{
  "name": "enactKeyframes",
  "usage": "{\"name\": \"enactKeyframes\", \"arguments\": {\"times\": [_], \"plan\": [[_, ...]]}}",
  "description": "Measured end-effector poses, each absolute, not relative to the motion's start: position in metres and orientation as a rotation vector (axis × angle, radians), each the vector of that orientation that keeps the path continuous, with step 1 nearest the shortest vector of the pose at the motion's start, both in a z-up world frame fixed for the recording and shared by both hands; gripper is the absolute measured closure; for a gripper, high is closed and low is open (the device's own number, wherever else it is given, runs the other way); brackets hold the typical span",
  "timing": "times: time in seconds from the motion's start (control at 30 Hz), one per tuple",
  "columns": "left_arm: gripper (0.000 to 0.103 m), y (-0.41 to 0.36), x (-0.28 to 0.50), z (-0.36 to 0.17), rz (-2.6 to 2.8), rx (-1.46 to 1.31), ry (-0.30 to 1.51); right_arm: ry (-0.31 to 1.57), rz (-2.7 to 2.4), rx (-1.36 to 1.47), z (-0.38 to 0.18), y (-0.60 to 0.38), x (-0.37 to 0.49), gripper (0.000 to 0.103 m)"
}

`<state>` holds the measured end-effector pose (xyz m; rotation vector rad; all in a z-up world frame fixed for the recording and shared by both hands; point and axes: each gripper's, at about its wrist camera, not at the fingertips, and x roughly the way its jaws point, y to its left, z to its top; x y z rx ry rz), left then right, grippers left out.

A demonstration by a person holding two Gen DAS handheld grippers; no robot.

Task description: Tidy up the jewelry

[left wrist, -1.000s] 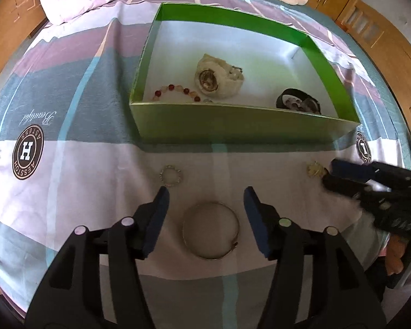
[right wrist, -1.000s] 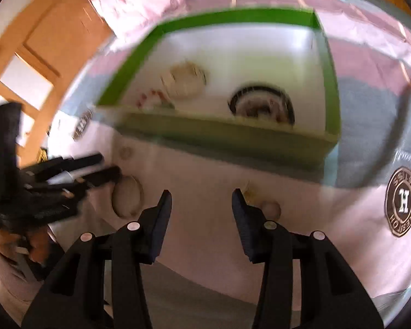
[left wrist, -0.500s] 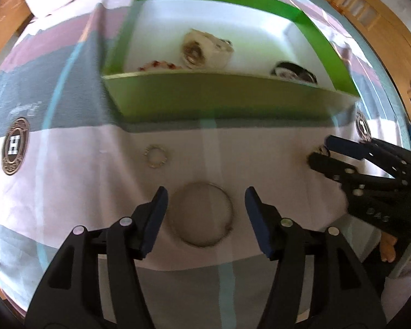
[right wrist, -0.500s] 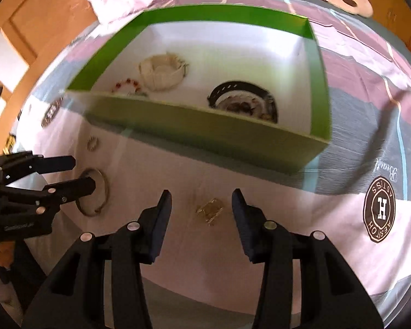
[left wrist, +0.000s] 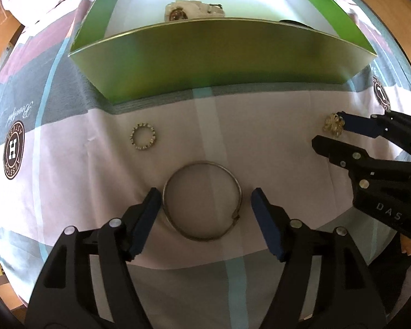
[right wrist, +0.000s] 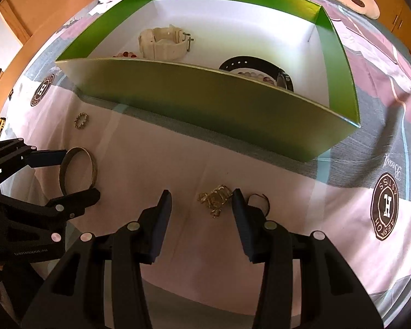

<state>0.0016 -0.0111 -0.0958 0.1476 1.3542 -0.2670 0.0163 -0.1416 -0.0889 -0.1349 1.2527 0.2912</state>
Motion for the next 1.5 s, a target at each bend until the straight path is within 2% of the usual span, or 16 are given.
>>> {"name": "enactKeyframes", "arguments": {"times": [0.03,0.1,0.23,0.27,0.3,0.33,0.53,0.6,0.7,0.97,1.17,1.3,1.4,1.5], "plan": [[0.035,-0.012,0.001,-0.095,-0.265,0.151,1.351,1.250,0.289,-0.143,-0.089,-0.140,0.016,0.057],[0.044,-0.012,0.001,-0.094,-0.257,0.157,1.339,1.244,0.286,-0.165,-0.090,-0.136,0.016,0.057],[0.044,-0.006,0.003,-0.090,-0.258,0.138,1.329,1.229,0.284,-0.210,-0.092,-0.129,0.015,0.057],[0.044,-0.006,0.003,-0.089,-0.258,0.138,1.326,1.225,0.289,-0.216,-0.092,-0.128,0.015,0.065],[0.044,-0.006,0.003,-0.088,-0.256,0.135,1.317,1.225,0.298,-0.215,-0.091,-0.127,0.015,0.078],[0.044,-0.003,0.002,-0.085,-0.257,0.129,1.305,1.222,0.304,-0.210,-0.090,-0.127,0.016,0.080],[0.044,0.011,0.006,-0.070,-0.282,0.095,1.250,1.218,0.286,-0.186,-0.090,-0.132,0.019,0.079],[0.044,0.012,0.007,-0.074,-0.274,0.111,1.266,1.229,0.294,-0.185,-0.089,-0.134,0.021,0.068],[0.043,0.016,0.006,-0.080,-0.261,0.126,1.280,1.214,0.305,-0.217,-0.083,-0.135,0.014,0.058],[0.035,0.018,0.004,-0.083,-0.255,0.155,1.295,1.206,0.300,-0.257,-0.088,-0.128,0.010,0.058],[0.035,0.014,0.003,-0.085,-0.252,0.171,1.296,1.194,0.301,-0.275,-0.090,-0.126,0.006,0.058],[0.043,-0.001,0.000,-0.086,-0.247,0.176,1.289,1.195,0.300,-0.269,-0.091,-0.125,0.003,0.058],[0.044,-0.005,-0.001,-0.088,-0.247,0.169,1.288,1.195,0.302,-0.266,-0.091,-0.127,0.002,0.059],[0.044,-0.004,-0.001,-0.087,-0.245,0.165,1.286,1.196,0.317,-0.254,-0.090,-0.127,0.002,0.068]]}}
